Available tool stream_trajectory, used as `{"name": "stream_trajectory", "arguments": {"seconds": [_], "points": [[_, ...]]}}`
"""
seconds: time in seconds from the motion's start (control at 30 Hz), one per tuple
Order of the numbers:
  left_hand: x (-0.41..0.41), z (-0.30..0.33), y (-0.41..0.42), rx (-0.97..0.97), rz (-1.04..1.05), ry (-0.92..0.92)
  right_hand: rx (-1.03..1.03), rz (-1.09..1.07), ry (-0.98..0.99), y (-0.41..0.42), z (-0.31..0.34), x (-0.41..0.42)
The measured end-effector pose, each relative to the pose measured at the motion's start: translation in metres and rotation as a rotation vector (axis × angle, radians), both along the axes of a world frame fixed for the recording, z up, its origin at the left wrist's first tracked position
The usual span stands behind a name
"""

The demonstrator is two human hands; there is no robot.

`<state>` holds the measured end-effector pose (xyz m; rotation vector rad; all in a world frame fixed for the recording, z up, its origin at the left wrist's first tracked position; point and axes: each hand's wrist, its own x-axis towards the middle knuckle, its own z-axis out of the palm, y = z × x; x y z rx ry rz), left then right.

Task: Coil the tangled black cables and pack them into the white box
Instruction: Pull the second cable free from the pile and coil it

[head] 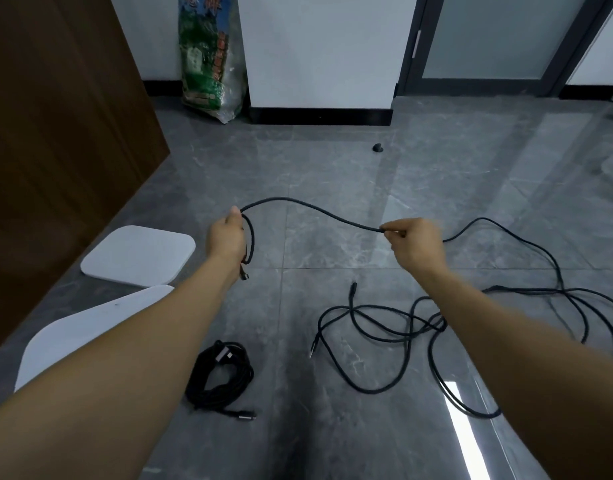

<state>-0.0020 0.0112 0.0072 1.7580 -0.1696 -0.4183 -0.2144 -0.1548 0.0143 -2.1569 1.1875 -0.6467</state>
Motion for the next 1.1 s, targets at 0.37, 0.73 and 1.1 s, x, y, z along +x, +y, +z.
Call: {"name": "stream_trajectory", "arguments": {"seconds": [0.37, 0.73, 1.1], "points": [[-0.028, 0.0, -0.033, -0.12, -0.144, -0.072, -0.356, 0.387, 0.434, 0.042, 0.006, 0.029], [-0.016, 0.015, -0.017, -0.454, 0.266, 0.452, -0.744, 0.305, 0.65, 0.024, 0.005, -0.004], [-0.034, 0.01, -0.035, -0.02, -0.186, -0.274, -0.818, 0.905, 0.335, 0.052, 0.002, 0.035]]}}
